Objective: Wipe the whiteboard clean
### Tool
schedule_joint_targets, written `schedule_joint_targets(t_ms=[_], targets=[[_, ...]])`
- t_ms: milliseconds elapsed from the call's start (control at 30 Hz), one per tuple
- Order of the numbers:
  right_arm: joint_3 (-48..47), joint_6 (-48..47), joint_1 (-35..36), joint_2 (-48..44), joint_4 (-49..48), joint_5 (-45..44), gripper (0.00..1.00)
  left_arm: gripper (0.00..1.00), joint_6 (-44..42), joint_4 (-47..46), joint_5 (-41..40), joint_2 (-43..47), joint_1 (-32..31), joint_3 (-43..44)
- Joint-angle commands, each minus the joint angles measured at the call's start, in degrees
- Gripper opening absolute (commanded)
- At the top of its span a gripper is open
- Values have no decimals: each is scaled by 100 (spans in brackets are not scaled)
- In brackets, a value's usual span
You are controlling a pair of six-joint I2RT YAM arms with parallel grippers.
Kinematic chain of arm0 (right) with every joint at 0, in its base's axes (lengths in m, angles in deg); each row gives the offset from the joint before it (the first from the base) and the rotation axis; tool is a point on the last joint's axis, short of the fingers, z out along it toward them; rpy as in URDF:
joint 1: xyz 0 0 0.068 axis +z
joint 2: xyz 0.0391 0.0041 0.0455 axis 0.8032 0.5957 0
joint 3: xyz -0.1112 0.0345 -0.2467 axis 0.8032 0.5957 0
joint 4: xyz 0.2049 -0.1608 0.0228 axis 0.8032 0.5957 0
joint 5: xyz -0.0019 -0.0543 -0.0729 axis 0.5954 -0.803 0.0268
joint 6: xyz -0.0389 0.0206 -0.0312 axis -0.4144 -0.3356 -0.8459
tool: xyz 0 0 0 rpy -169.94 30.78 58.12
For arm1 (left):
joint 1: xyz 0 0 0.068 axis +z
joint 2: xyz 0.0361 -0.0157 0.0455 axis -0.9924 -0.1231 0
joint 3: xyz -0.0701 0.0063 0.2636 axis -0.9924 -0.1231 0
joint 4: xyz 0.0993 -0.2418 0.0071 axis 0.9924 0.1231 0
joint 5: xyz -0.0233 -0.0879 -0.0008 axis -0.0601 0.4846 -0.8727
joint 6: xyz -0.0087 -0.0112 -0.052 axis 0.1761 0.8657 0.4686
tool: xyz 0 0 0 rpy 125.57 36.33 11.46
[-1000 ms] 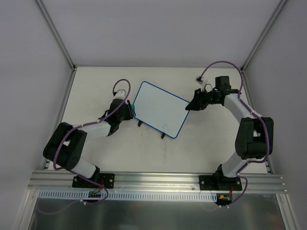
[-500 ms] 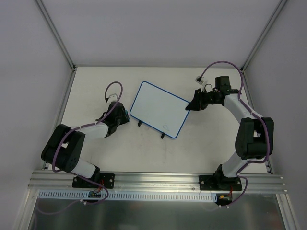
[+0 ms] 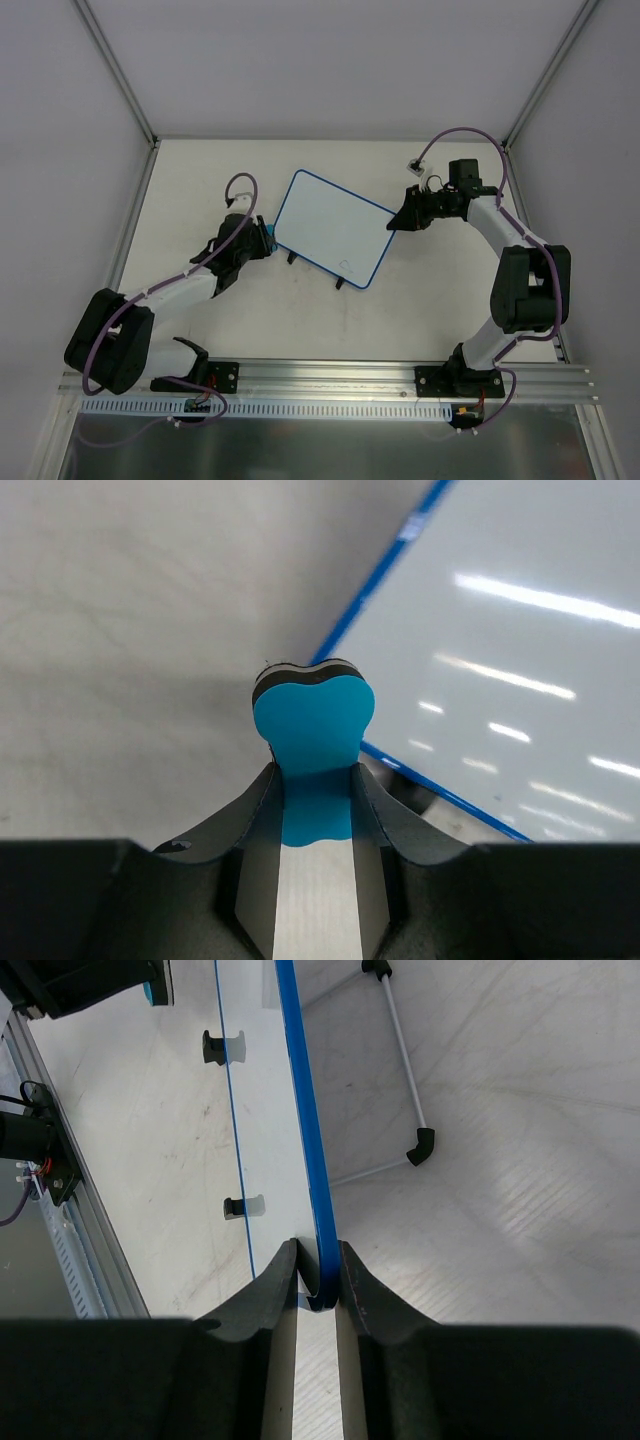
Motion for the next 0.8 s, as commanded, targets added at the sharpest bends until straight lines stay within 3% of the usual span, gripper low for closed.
schedule_joint_targets(t_ms=[0,200,433,767], targets=[[71,-433,21,-160,-20,-344,0,0,-983,-604,634,-41,-387,171],[97,-433,21,-168,-20,-344,0,0,-1582,-763,705,-622,-993,698],[132,-442,21,-230,-20,-371,0,0,-1995,-930,661,-1263,-1284,1094],[150,-450,12,-248,-20,-362,0,0,-1881,-1316,538,-1835,-1407,761]])
